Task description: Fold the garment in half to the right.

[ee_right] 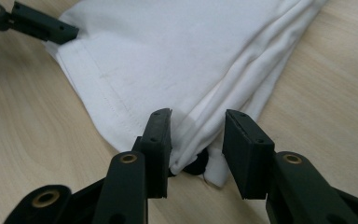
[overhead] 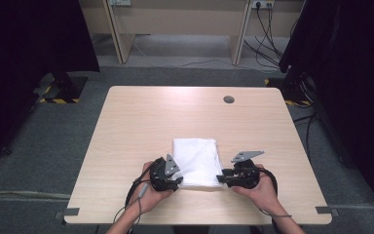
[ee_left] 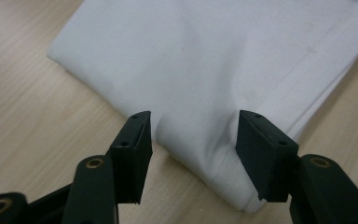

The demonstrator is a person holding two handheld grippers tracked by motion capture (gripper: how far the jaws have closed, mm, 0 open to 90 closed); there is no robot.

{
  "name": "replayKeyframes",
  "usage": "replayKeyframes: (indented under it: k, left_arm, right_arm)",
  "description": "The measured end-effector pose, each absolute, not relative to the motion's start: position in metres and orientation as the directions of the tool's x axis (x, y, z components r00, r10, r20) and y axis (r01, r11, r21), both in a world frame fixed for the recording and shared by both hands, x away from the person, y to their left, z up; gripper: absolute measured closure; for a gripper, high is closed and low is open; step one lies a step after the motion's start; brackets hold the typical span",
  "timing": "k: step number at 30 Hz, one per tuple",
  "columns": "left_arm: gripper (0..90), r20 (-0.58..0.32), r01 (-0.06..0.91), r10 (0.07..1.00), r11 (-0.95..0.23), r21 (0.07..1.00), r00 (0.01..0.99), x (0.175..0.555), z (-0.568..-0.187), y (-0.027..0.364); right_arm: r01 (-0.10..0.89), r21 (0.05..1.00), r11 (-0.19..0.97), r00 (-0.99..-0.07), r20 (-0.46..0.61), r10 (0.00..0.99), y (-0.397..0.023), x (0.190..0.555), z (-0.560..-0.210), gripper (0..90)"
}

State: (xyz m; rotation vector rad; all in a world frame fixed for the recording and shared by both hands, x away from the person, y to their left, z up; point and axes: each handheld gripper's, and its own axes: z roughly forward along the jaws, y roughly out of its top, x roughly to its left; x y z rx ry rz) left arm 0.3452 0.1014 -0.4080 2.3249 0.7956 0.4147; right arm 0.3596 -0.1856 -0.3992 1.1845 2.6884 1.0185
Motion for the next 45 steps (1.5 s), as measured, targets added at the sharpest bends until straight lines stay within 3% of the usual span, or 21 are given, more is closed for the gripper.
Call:
replayKeyframes:
  k: [18, 30, 39, 45]
  left_arm:
    - [46.3, 0.141, 0.459, 0.677, -0.621, 0.635, 0.722, 0.379, -0.411, 0.11]
    - [46.0, 0.129, 0.499, 0.714, -0.595, 0.63, 0.688, 0.405, -0.413, 0.109]
    - [43.2, 0.137, 0.475, 0.703, -0.597, 0.646, 0.698, 0.399, -0.407, 0.1]
    - [43.1, 0.125, 0.447, 0.685, -0.591, 0.671, 0.718, 0.384, -0.392, 0.104]
  right_arm:
    - [0.675, 0.593, 0.439, -0.675, 0.256, 0.692, -0.168, 0.376, -0.406, 63.7]
    - [0.686, 0.602, 0.408, -0.642, 0.239, 0.728, -0.163, 0.396, -0.408, 63.7]
    - [0.683, 0.609, 0.402, -0.617, 0.187, 0.765, -0.176, 0.402, -0.403, 63.2]
    - [0.63, 0.676, 0.382, -0.632, 0.161, 0.758, -0.18, 0.393, -0.38, 62.9]
